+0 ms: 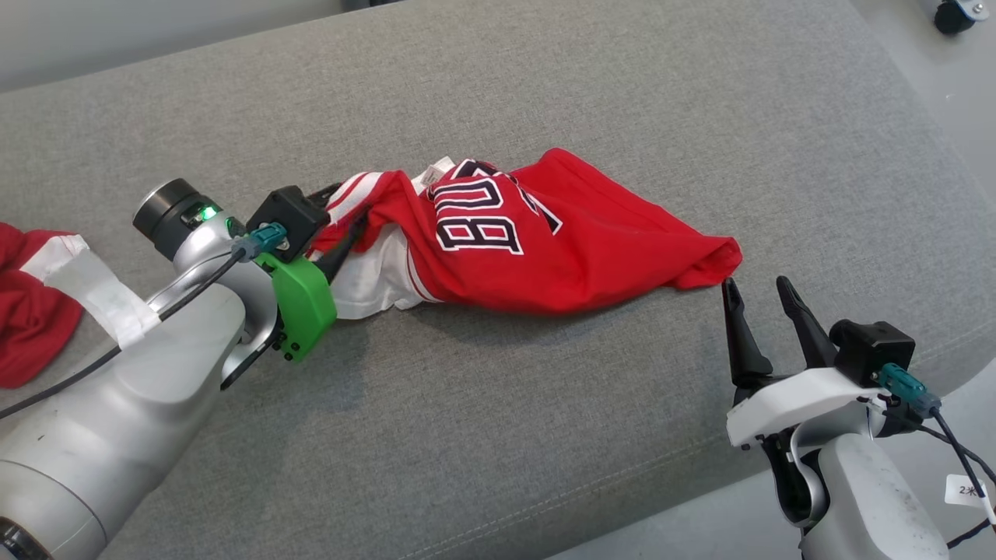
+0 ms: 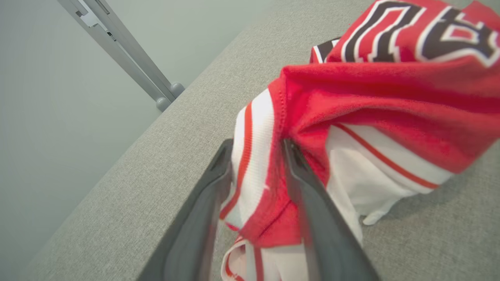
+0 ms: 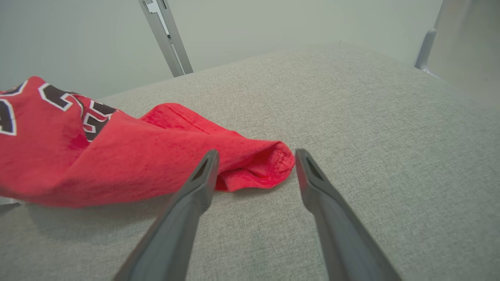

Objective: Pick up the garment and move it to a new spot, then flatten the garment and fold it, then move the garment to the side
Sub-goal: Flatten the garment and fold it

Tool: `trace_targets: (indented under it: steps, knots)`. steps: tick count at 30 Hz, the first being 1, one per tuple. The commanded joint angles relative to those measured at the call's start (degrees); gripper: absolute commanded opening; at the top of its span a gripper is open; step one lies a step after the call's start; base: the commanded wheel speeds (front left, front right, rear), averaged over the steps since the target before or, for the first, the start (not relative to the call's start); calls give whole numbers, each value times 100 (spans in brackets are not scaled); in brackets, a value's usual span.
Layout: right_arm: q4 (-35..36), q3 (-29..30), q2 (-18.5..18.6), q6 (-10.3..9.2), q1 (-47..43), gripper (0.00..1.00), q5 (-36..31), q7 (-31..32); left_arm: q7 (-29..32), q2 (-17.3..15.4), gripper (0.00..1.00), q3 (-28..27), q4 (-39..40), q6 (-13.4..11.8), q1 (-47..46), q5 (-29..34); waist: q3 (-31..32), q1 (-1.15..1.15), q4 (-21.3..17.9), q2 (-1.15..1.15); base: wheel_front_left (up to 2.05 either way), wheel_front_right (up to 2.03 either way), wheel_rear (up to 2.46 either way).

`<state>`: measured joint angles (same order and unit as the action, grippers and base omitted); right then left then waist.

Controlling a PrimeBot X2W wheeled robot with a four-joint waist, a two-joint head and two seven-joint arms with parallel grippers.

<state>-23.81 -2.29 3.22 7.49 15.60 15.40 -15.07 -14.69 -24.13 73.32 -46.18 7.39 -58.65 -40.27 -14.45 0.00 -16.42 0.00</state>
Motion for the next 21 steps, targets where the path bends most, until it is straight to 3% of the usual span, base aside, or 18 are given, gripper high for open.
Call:
trace_targets:
  steps: [1, 5, 10, 13, 18, 21]
  knots:
    - [-3, 13, -6, 0, 23, 100, -9, -24, -19, 31, 100, 4, -29, 4, 60, 19, -20, 0, -9, 0, 0, 0, 0]
    - [-15, 55, -8, 0, 0, 100, -48, -25, -57, 84, 100, -226, -29, 1, 49, 91, 38, 0, 125, 0, 0, 0, 0]
    - [-25, 119, 0, 0, -92, 100, -101, -24, -49, 87, 100, -1014, 560, -597, 550, 667, 207, 0, 357, 0, 0, 0, 0]
    - [-32, 161, 40, 0, -159, 100, -129, -25, -50, 180, 100, -1550, 1061, -834, 1013, 955, 329, 0, 539, 0, 0, 0, 0]
    - [-48, 186, 106, 0, -270, 100, -158, -25, -46, 432, 100, -2260, 1628, -935, 1808, 1352, 533, 0, 812, 0, 0, 0, 0]
    - [-55, 188, 139, 0, -316, 100, -186, -24, -46, 599, 100, -2598, 1833, -855, 2202, 1562, 614, 0, 953, 0, 0, 0, 0]
